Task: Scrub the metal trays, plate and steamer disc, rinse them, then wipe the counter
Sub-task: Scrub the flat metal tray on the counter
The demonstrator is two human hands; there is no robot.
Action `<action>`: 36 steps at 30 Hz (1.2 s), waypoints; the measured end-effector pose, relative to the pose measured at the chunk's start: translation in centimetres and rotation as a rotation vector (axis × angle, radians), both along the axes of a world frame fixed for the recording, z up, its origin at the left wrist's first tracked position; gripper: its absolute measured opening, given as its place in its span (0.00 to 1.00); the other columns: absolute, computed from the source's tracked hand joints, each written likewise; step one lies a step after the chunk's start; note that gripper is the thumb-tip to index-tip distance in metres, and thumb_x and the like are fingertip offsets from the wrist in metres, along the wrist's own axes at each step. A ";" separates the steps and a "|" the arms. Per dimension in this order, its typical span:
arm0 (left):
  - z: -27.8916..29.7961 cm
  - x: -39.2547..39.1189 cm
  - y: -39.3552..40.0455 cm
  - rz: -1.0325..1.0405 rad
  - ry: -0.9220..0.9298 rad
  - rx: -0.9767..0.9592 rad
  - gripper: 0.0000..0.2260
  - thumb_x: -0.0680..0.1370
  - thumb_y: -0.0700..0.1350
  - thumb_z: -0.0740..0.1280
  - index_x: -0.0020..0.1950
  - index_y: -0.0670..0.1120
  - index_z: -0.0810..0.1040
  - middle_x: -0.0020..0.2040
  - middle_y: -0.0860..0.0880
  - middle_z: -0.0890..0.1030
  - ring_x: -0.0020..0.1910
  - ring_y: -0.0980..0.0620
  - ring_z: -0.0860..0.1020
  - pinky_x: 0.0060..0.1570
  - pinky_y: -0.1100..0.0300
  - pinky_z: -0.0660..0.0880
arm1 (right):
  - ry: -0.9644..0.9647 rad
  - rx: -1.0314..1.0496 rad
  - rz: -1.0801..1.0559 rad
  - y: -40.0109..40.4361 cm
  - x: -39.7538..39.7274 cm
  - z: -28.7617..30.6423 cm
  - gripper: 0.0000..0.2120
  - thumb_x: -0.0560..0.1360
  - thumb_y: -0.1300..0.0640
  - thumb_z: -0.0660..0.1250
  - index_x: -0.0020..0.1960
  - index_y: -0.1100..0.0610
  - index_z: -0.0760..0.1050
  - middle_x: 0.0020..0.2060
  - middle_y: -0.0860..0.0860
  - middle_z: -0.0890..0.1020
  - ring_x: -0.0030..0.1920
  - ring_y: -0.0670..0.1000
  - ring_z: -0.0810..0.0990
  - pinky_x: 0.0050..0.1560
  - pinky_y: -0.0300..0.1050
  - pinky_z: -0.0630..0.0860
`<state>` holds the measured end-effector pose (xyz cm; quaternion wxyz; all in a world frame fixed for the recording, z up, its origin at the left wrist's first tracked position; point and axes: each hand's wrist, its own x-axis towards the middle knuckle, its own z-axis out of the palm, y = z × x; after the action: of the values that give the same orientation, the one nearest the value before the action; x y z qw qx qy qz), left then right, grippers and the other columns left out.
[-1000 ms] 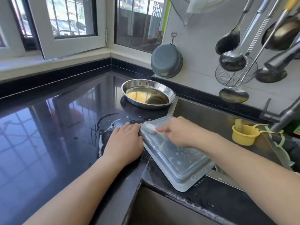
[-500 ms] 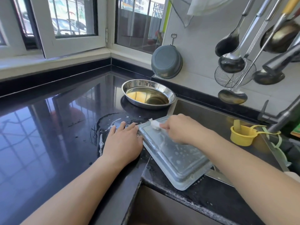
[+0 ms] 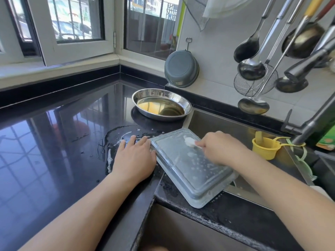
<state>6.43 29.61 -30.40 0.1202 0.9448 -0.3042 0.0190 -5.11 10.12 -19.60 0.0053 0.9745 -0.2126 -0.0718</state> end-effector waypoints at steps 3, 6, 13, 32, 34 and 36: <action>0.0 -0.1 0.0 0.003 0.005 0.000 0.21 0.84 0.55 0.50 0.71 0.47 0.70 0.72 0.54 0.73 0.76 0.45 0.64 0.74 0.44 0.61 | 0.036 0.093 0.090 1.5 -1.4 -0.7 0.25 0.82 0.58 0.55 0.72 0.34 0.70 0.49 0.49 0.78 0.35 0.47 0.75 0.32 0.42 0.68; 0.0 -0.1 -0.1 0.007 0.002 -0.012 0.21 0.84 0.54 0.50 0.72 0.47 0.70 0.73 0.53 0.72 0.76 0.45 0.64 0.75 0.43 0.61 | 0.054 0.128 0.179 3.6 -2.8 -0.7 0.25 0.83 0.58 0.55 0.72 0.33 0.70 0.43 0.46 0.75 0.32 0.45 0.70 0.30 0.41 0.66; 0.1 -0.3 0.0 0.005 0.002 -0.010 0.22 0.85 0.54 0.50 0.74 0.47 0.69 0.75 0.53 0.70 0.78 0.45 0.62 0.76 0.43 0.59 | 0.064 0.185 0.116 3.4 -4.5 -0.8 0.24 0.83 0.58 0.56 0.70 0.33 0.72 0.40 0.47 0.78 0.30 0.49 0.73 0.31 0.44 0.68; 0.4 -0.7 -0.1 0.021 0.030 -0.052 0.19 0.84 0.53 0.50 0.65 0.47 0.74 0.69 0.53 0.74 0.75 0.44 0.64 0.75 0.37 0.57 | 0.032 0.098 0.006 1.5 -9.6 -1.3 0.19 0.84 0.49 0.58 0.70 0.29 0.70 0.46 0.47 0.80 0.40 0.52 0.78 0.44 0.49 0.78; 0.3 -0.8 -0.1 0.024 0.032 -0.063 0.19 0.84 0.53 0.50 0.64 0.46 0.75 0.68 0.52 0.75 0.75 0.44 0.64 0.75 0.36 0.57 | -0.005 0.052 -0.052 0.8 -10.1 -1.5 0.20 0.84 0.49 0.57 0.71 0.29 0.69 0.49 0.50 0.81 0.42 0.54 0.80 0.47 0.51 0.80; 0.4 -0.7 -0.1 0.028 0.034 -0.070 0.18 0.84 0.52 0.50 0.63 0.46 0.74 0.68 0.51 0.75 0.75 0.44 0.64 0.75 0.36 0.56 | -0.015 0.120 0.031 2.3 -11.0 -2.1 0.19 0.84 0.48 0.57 0.71 0.28 0.67 0.54 0.49 0.82 0.48 0.55 0.80 0.49 0.50 0.78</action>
<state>5.71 29.50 -30.03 0.1581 0.9444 -0.2880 0.0151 -16.09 12.39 -21.74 -0.0536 0.9767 -0.1928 -0.0771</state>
